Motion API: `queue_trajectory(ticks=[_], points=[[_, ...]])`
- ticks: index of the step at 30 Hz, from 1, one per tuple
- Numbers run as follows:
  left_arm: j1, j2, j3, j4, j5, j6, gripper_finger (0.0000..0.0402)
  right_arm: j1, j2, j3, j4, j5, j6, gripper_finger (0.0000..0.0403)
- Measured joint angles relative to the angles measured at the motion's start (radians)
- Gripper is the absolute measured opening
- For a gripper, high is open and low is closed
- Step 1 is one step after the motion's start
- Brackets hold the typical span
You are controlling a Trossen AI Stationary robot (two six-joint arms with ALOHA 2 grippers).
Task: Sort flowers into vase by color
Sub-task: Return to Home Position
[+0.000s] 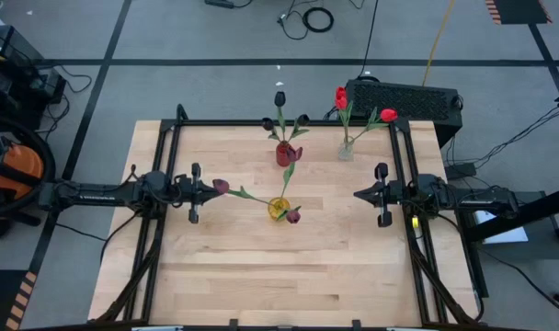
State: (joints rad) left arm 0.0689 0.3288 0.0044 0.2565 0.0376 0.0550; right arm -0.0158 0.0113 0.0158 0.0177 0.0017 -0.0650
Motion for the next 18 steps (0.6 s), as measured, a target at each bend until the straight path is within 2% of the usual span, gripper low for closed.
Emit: queue_trajectory(ticks=[14, 18], points=[[0.000, -0.238, 0.000, -0.226, -0.017, 0.029, 0.0000, 0.000, 0.000, 0.000, 0.000, 0.000, 0.000, 0.0000], [-0.001, -0.309, 0.000, -0.239, -0.015, 0.029, 0.0000, 0.000, 0.000, 0.000, 0.000, 0.000, 0.000, 0.0000]])
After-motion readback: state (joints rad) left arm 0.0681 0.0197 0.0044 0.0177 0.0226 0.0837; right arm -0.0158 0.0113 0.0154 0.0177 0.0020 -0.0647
